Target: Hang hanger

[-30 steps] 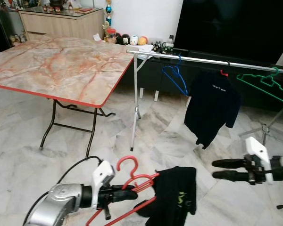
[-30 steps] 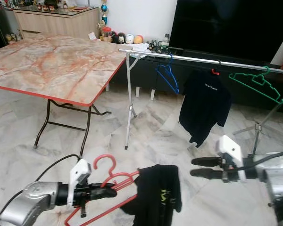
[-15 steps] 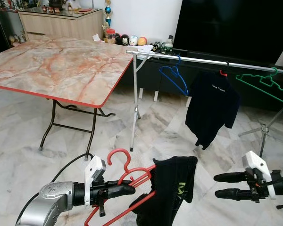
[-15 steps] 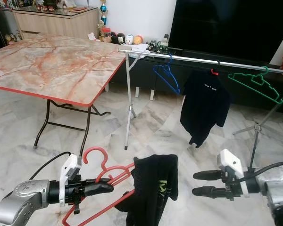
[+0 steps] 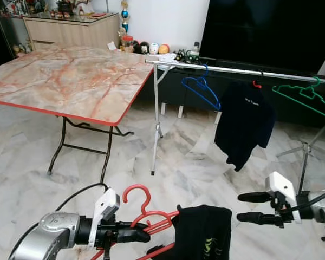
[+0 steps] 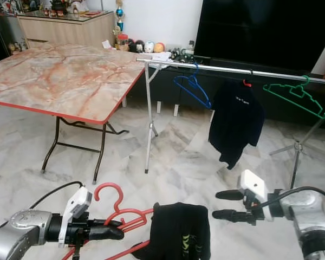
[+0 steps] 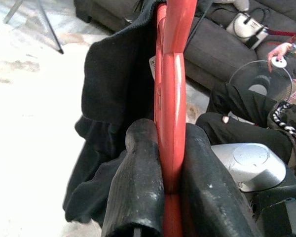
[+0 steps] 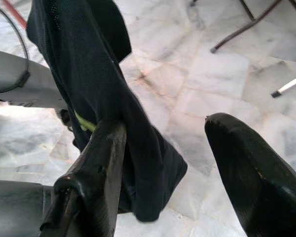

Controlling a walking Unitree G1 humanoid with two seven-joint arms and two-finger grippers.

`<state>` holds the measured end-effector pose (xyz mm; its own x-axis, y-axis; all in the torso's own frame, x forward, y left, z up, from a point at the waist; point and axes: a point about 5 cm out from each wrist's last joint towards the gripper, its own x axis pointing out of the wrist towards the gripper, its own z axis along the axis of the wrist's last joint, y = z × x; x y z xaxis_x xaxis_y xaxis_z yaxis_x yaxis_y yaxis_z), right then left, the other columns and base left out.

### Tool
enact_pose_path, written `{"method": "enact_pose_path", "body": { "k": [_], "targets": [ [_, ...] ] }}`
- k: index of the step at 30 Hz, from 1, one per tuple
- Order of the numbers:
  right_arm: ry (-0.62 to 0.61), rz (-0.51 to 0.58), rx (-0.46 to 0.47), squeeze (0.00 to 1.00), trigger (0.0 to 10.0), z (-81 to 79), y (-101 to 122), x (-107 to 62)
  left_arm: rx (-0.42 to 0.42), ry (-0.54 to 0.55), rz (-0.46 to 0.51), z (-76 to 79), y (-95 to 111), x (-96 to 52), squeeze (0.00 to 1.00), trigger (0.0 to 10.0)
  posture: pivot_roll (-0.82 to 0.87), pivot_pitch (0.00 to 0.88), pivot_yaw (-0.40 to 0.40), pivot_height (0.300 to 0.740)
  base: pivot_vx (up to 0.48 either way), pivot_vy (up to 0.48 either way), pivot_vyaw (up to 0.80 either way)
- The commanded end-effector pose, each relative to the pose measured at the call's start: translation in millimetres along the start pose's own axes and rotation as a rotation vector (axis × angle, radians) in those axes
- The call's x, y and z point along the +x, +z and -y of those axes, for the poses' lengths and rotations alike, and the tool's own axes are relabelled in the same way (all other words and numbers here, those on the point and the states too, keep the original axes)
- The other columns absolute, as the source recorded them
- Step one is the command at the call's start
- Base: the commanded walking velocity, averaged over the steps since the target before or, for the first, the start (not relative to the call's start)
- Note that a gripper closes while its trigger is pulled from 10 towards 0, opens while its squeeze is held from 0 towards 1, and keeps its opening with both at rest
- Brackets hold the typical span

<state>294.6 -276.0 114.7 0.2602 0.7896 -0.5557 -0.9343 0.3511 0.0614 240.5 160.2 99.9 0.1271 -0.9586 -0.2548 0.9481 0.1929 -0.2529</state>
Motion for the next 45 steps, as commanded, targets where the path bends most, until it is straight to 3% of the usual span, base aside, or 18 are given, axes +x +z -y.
{"method": "enact_pose_path", "body": {
  "k": [1, 12, 22, 34, 38, 42, 44, 45],
  "targets": [
    [0.013, 0.001, 0.001, 0.00, 10.0, -0.4, -0.4, -0.6, 0.039, -0.039, 0.027, 1.4, 12.4, 1.2, 0.00, 0.0, 0.06, 0.000, -0.030, 0.740, 0.000, 0.000, 0.00],
    [0.057, -0.015, 0.029, 0.00, 10.0, -3.2, -4.4, -5.7, 0.042, -0.041, 0.018, -0.2, 13.1, 1.4, 0.00, 0.0, 0.05, 0.000, -0.022, 0.740, 0.000, 0.000, 0.00],
    [0.153, -0.018, 0.057, 0.00, 10.0, -12.4, -11.5, 10.7, 0.062, -0.051, 0.061, -5.6, 25.4, 3.3, 0.00, 0.0, 0.05, 0.000, -0.015, 0.740, 0.000, 0.000, 0.00],
    [0.143, -0.008, 0.041, 0.00, 10.0, -12.5, -10.4, 28.9, 0.096, -0.101, 0.088, -2.3, 36.9, 10.2, 0.00, 0.0, 0.06, 0.000, -0.021, 0.740, 0.000, 0.000, 0.00],
    [0.076, 0.004, 0.032, 0.00, 10.0, -6.6, -4.7, 36.8, 0.114, -0.117, 0.085, -1.3, 42.0, 11.7, 0.00, 0.0, 0.07, 0.000, -0.026, 0.740, 0.000, 0.000, 0.00],
    [0.139, 0.008, 0.036, 0.00, 10.0, -10.4, -2.9, 45.2, 0.131, -0.123, 0.086, -1.1, 45.8, 12.9, 0.00, 0.0, 0.08, 0.000, -0.030, 0.740, 0.000, 0.000, 0.00],
    [0.156, 0.010, 0.038, 0.00, 1.1, -11.2, -2.0, 48.0, 0.137, -0.121, 0.088, -1.4, 47.3, 12.8, 0.00, 0.0, 0.08, 0.000, -0.032, 0.740, 0.000, 0.000, 0.00],
    [0.156, 0.010, 0.038, 0.00, 1.1, -11.2, -2.0, 48.0, 0.137, -0.121, 0.088, -1.4, 47.3, 12.8, 0.00, 0.0, 0.08, 0.000, -0.032, 0.740, 0.000, 0.000, 0.00]
  ]
}}
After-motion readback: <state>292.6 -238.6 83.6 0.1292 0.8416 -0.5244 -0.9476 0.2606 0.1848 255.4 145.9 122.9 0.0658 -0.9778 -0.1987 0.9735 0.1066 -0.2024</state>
